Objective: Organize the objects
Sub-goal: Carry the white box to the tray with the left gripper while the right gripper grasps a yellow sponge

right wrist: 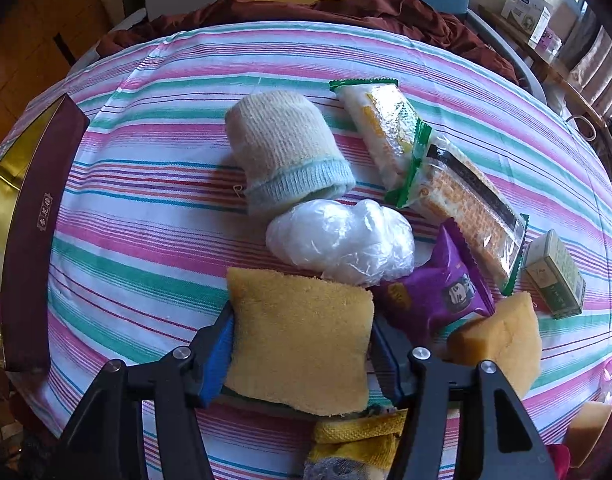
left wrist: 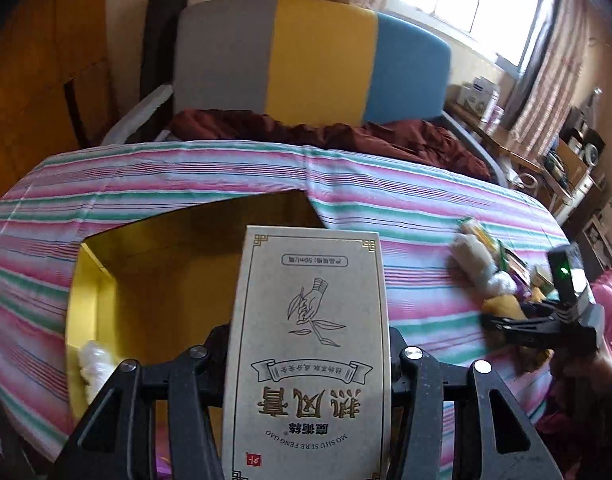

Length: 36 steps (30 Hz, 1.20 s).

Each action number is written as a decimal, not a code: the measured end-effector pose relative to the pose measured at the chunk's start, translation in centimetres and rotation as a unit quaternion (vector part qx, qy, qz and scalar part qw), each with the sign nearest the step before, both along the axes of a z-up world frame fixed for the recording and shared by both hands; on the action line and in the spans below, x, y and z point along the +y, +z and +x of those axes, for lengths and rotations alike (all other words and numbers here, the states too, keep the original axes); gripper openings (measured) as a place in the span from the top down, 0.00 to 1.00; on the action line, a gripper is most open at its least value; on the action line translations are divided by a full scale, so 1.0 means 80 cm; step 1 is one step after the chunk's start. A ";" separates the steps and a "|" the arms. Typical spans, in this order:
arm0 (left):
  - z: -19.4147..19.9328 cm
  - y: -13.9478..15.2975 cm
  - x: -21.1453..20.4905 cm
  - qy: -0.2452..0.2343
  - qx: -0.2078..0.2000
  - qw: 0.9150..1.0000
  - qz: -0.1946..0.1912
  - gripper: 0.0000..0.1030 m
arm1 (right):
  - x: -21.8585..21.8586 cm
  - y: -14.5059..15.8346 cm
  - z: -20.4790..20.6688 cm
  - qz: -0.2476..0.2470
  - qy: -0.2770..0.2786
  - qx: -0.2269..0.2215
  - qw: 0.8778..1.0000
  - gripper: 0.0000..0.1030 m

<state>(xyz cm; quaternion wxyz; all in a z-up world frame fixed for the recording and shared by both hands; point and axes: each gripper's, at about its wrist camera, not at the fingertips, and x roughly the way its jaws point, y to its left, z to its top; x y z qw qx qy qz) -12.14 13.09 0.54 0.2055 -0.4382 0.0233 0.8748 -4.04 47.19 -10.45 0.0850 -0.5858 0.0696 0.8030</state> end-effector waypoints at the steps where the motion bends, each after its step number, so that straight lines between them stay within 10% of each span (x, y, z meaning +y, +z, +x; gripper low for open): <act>1: -0.018 -0.003 -0.022 0.019 -0.007 1.000 -0.001 0.49 | -0.001 0.000 0.000 0.001 -0.001 0.000 1.000 0.41; 9: -0.120 -0.052 -0.114 0.122 -0.051 0.991 -0.020 0.49 | 0.002 0.001 0.003 0.003 -0.003 0.001 1.000 0.41; 20: -0.166 -0.119 -0.120 0.139 -0.087 0.983 -0.084 0.49 | 0.005 0.001 0.002 0.003 -0.004 0.001 1.000 0.40; 36: -0.126 -0.070 -0.145 0.164 -0.036 0.984 -0.061 0.47 | 0.007 0.000 -0.003 0.003 -0.006 0.002 1.000 0.41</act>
